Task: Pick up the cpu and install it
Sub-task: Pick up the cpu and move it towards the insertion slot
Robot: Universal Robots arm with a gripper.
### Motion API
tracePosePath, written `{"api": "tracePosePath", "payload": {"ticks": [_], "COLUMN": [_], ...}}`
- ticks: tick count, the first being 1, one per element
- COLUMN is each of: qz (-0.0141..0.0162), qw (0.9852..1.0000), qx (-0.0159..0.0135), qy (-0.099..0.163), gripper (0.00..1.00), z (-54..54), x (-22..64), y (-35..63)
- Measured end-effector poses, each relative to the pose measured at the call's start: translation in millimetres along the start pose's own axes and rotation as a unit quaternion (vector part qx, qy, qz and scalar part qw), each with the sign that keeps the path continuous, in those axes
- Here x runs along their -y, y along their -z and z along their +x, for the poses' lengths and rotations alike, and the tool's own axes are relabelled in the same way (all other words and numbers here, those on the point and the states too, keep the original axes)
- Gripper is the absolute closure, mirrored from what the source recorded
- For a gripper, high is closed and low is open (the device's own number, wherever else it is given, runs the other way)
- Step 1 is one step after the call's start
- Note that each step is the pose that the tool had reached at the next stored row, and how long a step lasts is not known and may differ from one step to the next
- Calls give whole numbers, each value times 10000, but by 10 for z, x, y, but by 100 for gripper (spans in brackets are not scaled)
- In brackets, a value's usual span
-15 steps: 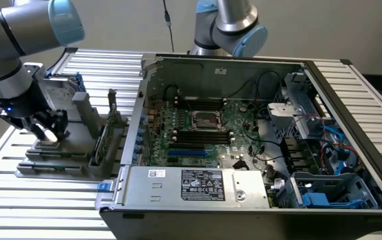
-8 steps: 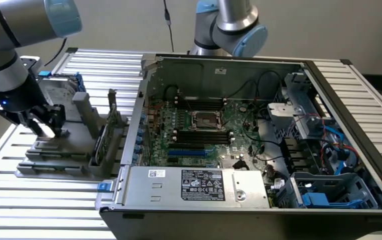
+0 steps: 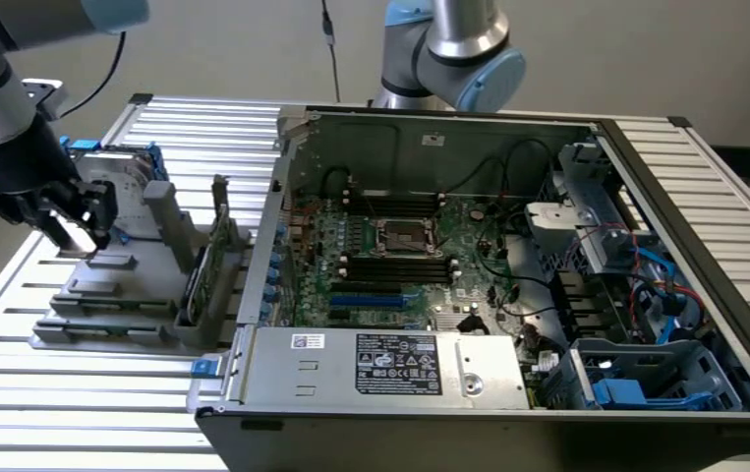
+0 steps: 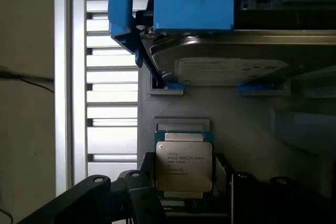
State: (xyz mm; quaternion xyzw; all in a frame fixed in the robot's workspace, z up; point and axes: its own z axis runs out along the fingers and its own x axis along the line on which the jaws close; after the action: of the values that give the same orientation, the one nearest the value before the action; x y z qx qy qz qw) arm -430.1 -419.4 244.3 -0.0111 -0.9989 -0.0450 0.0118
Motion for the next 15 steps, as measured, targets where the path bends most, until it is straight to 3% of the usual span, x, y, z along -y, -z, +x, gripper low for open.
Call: {"api": "tracePosePath", "payload": {"ticks": [8,15], "qz": [0,0], "qw": [10000,10000], "qx": [0,-8], "qy": [-1,-7], "gripper": [45,45], "z": [-9,-125], "x": [-33,-64], "y": [361,681]}}
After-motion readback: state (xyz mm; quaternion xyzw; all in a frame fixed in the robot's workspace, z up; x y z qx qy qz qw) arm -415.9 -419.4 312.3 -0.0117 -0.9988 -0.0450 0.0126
